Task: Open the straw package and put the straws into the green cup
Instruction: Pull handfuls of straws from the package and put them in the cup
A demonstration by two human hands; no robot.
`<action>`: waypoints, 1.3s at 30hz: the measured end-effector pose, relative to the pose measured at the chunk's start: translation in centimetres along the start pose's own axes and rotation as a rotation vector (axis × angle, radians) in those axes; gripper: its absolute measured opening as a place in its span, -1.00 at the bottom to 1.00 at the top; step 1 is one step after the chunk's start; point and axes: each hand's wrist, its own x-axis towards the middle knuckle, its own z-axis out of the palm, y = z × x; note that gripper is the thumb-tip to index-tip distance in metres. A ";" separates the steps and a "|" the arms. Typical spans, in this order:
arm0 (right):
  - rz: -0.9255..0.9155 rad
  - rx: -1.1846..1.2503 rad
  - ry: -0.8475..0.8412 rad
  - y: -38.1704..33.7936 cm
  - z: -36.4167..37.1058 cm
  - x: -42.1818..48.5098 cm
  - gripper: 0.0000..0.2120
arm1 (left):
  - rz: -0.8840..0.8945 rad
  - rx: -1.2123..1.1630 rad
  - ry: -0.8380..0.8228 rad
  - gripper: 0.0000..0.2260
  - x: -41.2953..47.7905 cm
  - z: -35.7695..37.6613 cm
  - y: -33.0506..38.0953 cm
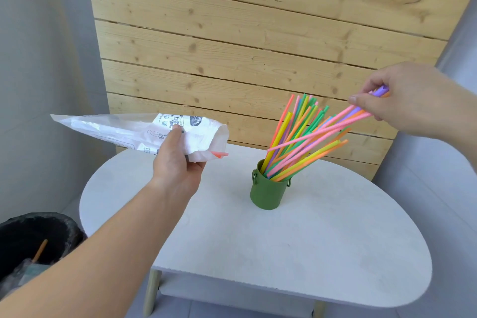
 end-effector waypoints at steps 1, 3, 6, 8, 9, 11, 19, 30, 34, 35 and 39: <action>-0.006 -0.004 -0.001 0.0 0.0 0.1 -0.76 | -0.003 0.005 -0.002 -0.76 0.0 0.0 0.0; -0.013 -0.003 -0.003 -0.1 -0.1 0.3 -0.77 | -0.012 0.024 -0.006 -0.76 0.0 0.0 0.1; -0.006 0.014 -0.017 0.0 0.0 0.7 -0.78 | -0.013 0.036 -0.006 -0.70 -0.1 0.0 0.2; -0.002 0.008 -0.041 0.0 0.4 0.9 -0.77 | -0.015 0.028 0.001 -0.67 -0.2 0.1 0.2; -0.006 -0.006 -0.052 0.0 0.7 1.1 -0.76 | -0.018 0.026 0.004 -0.67 -0.3 0.1 0.2; -0.015 -0.032 -0.069 -0.1 1.2 1.4 -0.74 | -0.023 0.029 0.009 -0.67 -0.3 0.1 0.2; -0.052 -0.122 -0.115 -1.0 3.7 2.7 -0.72 | -0.021 0.018 0.019 -0.65 -0.1 0.0 0.1; 0.021 -0.116 -0.073 0.3 3.6 4.1 -0.69 | -0.007 0.014 0.022 -0.63 0.3 -0.2 0.0; -0.008 -0.159 -0.066 0.6 3.1 4.2 -0.70 | -0.008 0.029 0.005 -0.69 0.3 -0.1 -0.2; -0.014 -0.165 -0.061 0.6 2.9 4.3 -0.71 | -0.010 0.032 -0.001 -0.69 0.3 -0.1 -0.2; -0.073 -0.202 -0.062 0.8 2.8 4.4 -0.70 | -0.016 0.040 0.002 -0.68 0.3 -0.1 -0.3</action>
